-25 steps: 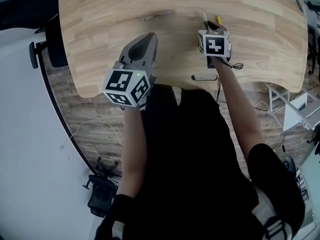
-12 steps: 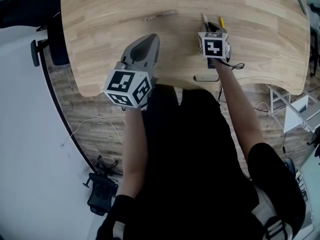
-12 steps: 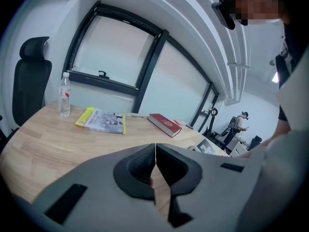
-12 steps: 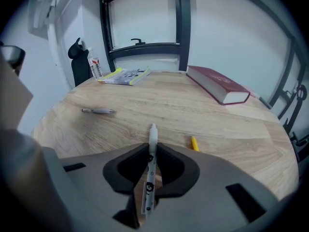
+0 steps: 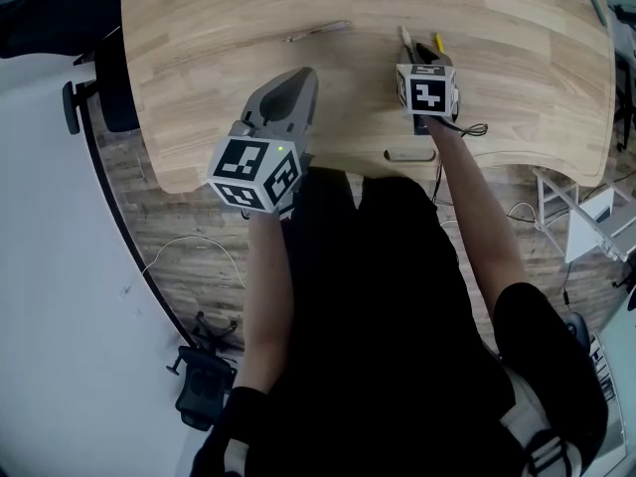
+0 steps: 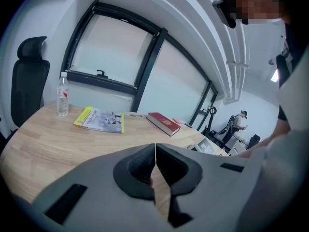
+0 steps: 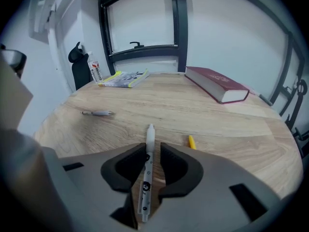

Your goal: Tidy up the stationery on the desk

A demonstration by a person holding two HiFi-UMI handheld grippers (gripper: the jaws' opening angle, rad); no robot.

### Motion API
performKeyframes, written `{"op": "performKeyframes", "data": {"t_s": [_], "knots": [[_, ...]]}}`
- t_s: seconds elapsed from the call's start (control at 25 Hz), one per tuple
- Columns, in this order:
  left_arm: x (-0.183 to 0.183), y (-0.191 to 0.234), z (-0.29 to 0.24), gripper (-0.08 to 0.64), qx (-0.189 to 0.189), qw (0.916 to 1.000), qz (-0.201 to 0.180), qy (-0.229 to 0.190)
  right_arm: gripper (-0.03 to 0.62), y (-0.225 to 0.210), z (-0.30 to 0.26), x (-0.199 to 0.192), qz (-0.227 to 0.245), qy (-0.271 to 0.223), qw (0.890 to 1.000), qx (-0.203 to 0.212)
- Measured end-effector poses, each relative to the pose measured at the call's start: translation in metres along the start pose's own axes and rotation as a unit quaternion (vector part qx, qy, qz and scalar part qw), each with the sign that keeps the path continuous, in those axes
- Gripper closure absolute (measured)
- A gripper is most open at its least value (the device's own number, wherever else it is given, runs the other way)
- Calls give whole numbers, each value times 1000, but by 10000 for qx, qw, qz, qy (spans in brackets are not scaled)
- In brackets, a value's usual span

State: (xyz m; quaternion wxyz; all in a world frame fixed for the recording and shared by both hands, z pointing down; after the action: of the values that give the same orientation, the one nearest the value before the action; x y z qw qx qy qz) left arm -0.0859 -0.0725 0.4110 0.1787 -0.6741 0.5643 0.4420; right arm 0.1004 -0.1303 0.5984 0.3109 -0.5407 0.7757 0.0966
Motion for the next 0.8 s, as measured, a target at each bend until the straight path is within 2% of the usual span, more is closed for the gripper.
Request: {"op": "performKeyframes", "data": {"t_s": [0.2,0.28,0.8], "knots": [[1,-3,2,525,-34,10000,-33,6,470,0,0,1,2,23,9999,137],[0,-5,3,525,-44,10000,-60,10,427,0,2,1,-26,30,9997,224],[7,6,10,525,65,9999,21,-120,425,25,32,25,-37,-496,9973,537]]}}
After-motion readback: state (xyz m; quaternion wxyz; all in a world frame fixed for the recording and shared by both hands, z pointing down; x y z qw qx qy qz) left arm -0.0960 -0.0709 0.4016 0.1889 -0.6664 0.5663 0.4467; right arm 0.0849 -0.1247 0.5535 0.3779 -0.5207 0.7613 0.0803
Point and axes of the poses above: the fingertips, and each gripper's own axes: z backward along the fingers, y to its left, x out of its top, the point moved 2 cm from there along z, backward along the fingers, and after that the axes turned 10 degrees about x, right-handed, at the moved point
